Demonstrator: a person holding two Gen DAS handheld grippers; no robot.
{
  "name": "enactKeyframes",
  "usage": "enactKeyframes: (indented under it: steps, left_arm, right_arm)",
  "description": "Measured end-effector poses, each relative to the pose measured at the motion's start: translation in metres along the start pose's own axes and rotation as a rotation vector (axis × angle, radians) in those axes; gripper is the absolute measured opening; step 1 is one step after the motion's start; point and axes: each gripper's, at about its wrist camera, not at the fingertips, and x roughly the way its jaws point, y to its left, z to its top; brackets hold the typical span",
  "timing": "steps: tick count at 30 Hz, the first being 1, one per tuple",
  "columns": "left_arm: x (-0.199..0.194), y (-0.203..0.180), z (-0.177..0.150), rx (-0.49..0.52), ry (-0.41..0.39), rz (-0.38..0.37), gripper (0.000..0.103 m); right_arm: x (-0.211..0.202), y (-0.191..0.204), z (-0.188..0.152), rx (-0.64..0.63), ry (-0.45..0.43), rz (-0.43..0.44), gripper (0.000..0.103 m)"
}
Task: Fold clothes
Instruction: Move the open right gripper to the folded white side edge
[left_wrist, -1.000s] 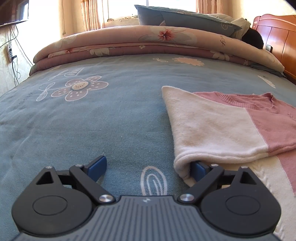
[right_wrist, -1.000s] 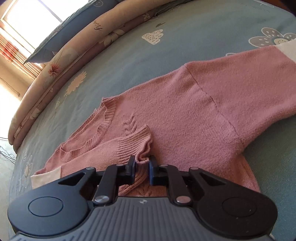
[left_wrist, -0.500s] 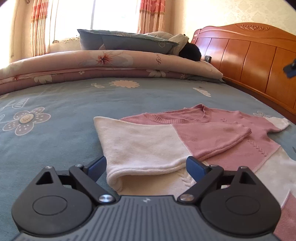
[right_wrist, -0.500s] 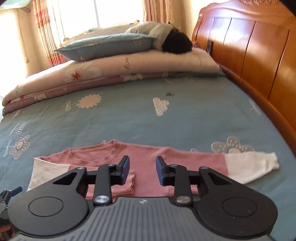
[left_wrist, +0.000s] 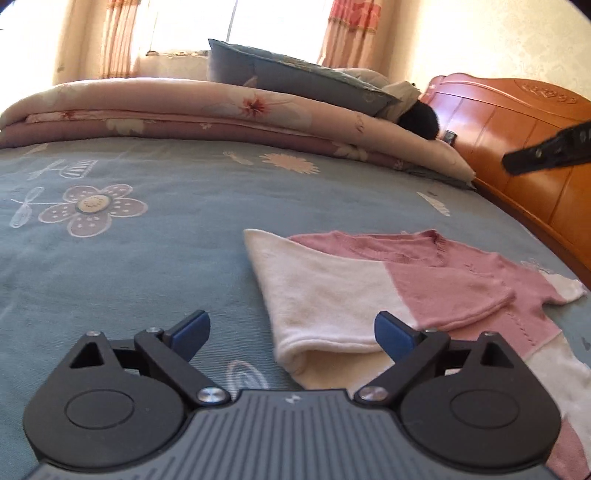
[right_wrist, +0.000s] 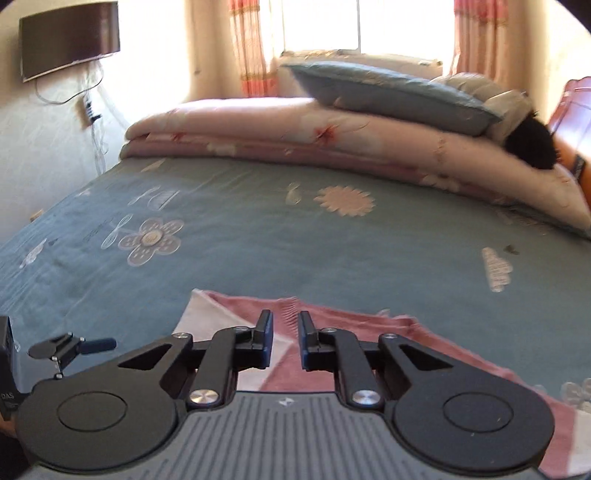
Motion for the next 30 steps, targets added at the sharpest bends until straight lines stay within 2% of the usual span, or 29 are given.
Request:
enactKeyframes:
  steps: [3,6,9,12,14,20,25,28,30]
  left_arm:
    - [0.003,0.015,0.000,-0.007,0.019,0.078,0.096]
    - [0.005,0.025,0.001,-0.029,0.019,0.103,0.096]
    - [0.005,0.033,0.003,-0.053,0.011,0.130,0.096]
    - [0.007,0.043,0.000,-0.086,0.011,0.198,0.096]
    - [0.010,0.047,-0.001,-0.095,0.020,0.245,0.096]
    - [0.011,0.047,-0.001,-0.101,0.029,0.234,0.096]
    - [0.016,0.039,-0.001,-0.045,0.047,0.279,0.096]
    - [0.015,0.036,-0.001,-0.044,0.041,0.251,0.096]
    - [0.015,0.035,-0.001,-0.040,0.043,0.237,0.096]
  right_arm:
    - [0.062,0.034,-0.007,-0.026,0.052,0.102,0.013]
    - [0.110,0.062,-0.008,-0.064,0.097,0.163,0.013]
    - [0.147,0.080,-0.011,-0.105,0.131,0.179,0.013]
    - [0.176,0.091,-0.020,-0.122,0.174,0.191,0.013]
    - [0.190,0.098,-0.031,-0.155,0.176,0.168,0.014]
    - [0.168,0.097,-0.041,-0.164,0.162,0.198,0.015]
    - [0.145,0.095,-0.048,-0.164,0.160,0.233,0.015]
    - [0.157,0.110,-0.067,-0.235,0.203,0.203,0.015]
    - [0.155,0.111,-0.065,-0.245,0.198,0.200,0.015]
